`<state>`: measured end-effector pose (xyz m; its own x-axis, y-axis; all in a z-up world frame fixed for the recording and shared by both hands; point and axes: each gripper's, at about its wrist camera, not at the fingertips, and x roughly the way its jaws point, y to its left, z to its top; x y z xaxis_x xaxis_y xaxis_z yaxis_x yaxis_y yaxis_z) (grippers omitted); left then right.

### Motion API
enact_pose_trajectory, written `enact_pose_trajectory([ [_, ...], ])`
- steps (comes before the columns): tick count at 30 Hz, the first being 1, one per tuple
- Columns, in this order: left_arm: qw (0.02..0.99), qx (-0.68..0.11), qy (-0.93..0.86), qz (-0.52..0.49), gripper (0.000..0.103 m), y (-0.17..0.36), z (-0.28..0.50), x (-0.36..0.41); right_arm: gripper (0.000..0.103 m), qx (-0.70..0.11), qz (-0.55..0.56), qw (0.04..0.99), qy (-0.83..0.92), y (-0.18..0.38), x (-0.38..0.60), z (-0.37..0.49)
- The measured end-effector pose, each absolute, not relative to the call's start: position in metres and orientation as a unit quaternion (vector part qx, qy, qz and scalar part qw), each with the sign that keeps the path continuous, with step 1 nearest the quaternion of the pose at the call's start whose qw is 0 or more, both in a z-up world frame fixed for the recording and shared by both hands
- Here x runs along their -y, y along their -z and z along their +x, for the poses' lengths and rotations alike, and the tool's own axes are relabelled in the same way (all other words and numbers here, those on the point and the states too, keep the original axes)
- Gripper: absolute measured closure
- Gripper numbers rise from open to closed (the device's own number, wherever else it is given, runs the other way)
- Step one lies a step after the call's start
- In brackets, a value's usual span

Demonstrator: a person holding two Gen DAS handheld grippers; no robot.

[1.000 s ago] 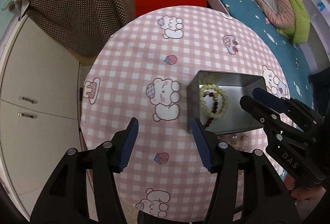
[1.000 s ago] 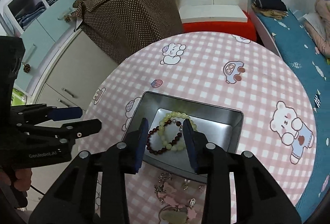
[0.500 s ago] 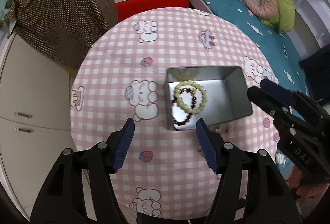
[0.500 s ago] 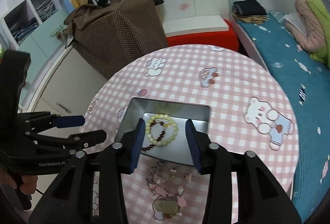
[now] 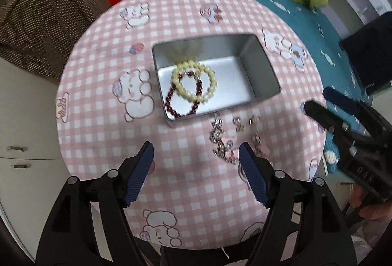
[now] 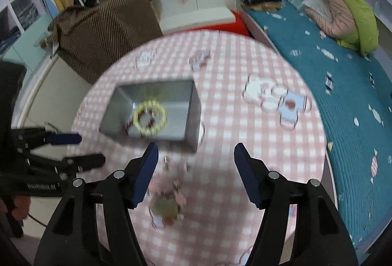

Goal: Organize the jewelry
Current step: 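Withdraw both grippers from the tray toward the remaining charms, then grasp the green jade pendant with the right gripper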

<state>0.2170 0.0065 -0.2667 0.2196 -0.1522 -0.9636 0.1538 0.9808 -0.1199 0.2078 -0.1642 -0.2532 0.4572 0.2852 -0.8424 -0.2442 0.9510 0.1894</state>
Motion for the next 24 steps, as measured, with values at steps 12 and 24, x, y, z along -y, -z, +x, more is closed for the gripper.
enact_pose_trajectory([
  [12, 0.746, -0.658, 0.102, 0.008, 0.028, 0.306, 0.200, -0.015, 0.047, -0.546, -0.006, 0.810, -0.216, 0.301, 0.132, 0.175],
  [24, 0.737, -0.669, 0.096, 0.008, 0.028, 0.317, 0.185, -0.029, 0.056, -0.566, -0.057, 0.793, -0.217, 0.332, 0.106, 0.168],
])
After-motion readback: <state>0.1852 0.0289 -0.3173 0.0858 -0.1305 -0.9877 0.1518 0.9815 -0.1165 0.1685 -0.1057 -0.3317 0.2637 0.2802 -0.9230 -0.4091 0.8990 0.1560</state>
